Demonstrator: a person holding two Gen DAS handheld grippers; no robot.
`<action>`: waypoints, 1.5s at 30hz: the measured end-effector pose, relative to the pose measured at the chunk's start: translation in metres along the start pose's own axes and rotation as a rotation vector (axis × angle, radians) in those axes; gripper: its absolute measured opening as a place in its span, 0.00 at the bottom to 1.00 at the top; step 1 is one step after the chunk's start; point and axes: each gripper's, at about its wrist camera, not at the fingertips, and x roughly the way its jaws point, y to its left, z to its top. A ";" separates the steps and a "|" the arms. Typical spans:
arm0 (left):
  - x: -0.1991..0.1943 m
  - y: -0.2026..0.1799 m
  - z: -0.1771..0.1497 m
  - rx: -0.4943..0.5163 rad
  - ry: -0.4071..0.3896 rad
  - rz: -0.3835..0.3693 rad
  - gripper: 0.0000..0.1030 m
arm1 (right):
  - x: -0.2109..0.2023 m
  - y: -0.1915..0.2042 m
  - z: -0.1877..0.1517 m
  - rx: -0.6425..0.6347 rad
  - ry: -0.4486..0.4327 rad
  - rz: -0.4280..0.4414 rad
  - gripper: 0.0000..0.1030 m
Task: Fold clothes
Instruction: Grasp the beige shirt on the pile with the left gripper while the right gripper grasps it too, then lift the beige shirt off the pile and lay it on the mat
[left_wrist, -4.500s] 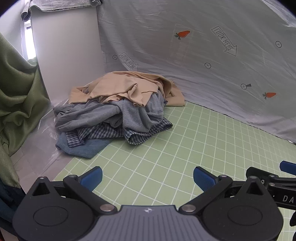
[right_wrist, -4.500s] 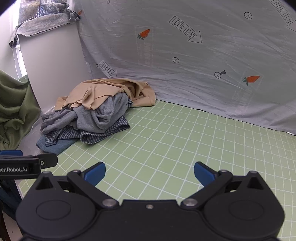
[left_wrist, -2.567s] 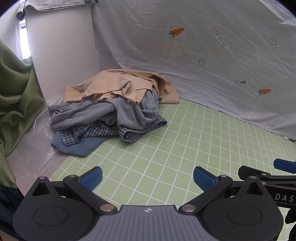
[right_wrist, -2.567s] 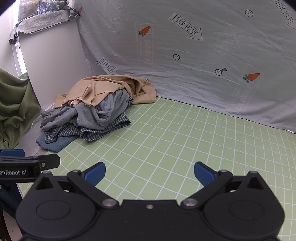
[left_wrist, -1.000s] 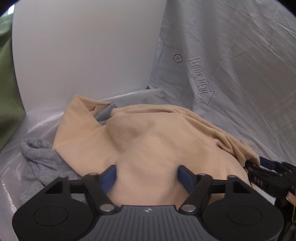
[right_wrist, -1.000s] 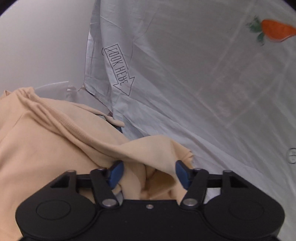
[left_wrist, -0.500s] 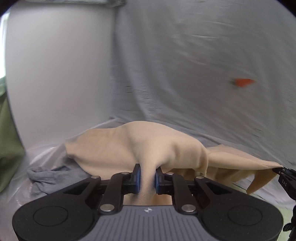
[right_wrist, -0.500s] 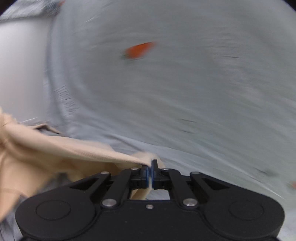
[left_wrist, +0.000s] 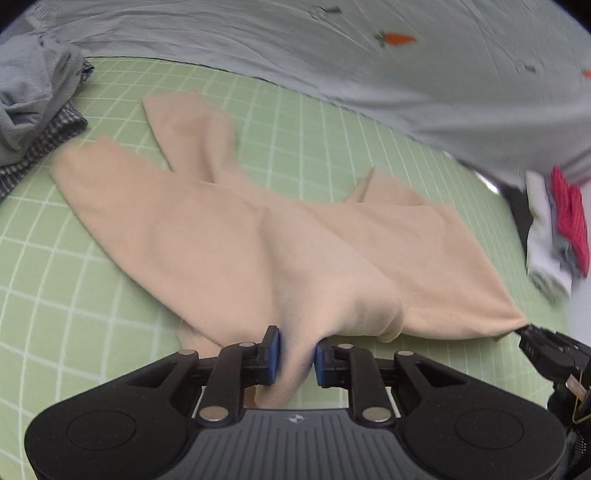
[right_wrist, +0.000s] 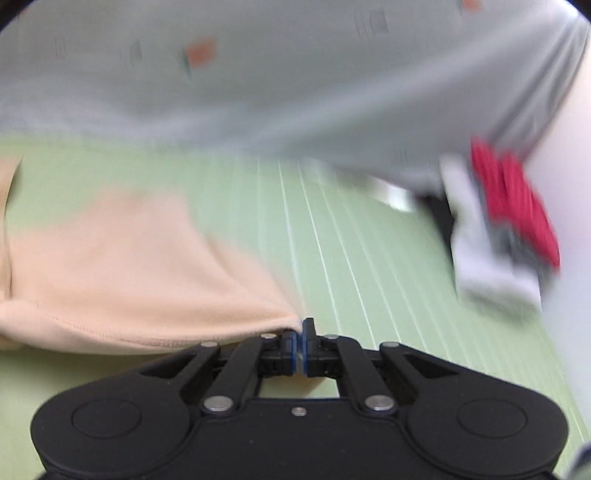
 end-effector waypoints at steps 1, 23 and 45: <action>-0.002 -0.002 -0.002 -0.018 -0.008 0.015 0.23 | 0.001 -0.010 -0.014 -0.001 0.042 0.018 0.04; -0.038 0.086 0.024 -0.455 -0.174 0.246 0.77 | -0.038 -0.035 0.052 0.239 -0.113 0.098 0.98; 0.022 0.088 0.032 -0.435 -0.030 0.272 0.81 | 0.030 0.098 0.103 0.008 -0.005 0.587 0.72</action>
